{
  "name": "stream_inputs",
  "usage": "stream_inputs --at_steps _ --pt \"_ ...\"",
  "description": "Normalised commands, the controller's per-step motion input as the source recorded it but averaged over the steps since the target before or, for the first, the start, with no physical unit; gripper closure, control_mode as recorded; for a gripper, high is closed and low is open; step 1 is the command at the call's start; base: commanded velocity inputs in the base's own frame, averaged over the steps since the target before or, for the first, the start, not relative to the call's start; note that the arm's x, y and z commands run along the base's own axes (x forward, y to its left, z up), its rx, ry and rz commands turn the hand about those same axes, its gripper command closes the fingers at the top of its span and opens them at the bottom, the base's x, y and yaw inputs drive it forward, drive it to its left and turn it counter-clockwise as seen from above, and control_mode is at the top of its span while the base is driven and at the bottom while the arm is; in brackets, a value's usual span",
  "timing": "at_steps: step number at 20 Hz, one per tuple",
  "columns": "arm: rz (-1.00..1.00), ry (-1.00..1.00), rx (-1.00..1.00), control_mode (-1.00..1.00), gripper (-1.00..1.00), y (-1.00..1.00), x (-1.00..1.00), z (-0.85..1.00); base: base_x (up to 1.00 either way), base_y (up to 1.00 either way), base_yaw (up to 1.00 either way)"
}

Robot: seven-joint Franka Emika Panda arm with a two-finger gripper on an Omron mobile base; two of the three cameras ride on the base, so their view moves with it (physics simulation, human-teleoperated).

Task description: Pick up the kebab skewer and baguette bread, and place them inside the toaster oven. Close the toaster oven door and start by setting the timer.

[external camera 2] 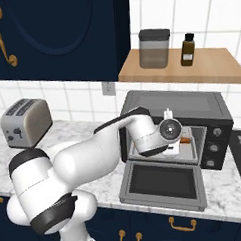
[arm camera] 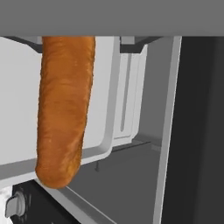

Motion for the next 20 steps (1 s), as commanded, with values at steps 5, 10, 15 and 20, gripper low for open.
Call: stream_inputs --at_steps 5,10,15,20 --pt "0.0 0.0 0.0 -1.0 -1.0 0.0 0.0 0.0 0.0 0.0 0.0" --pt "0.0 0.0 0.0 -1.0 -1.0 0.0 0.0 0.0 0.0 0.0 0.0" --pt "0.0 0.04 0.0 -1.0 -1.0 0.0 0.2 0.0 0.0 0.0 0.0" --pt "0.0 0.19 0.0 -1.0 -1.0 0.0 0.32 0.0 0.0 0.0 0.0"
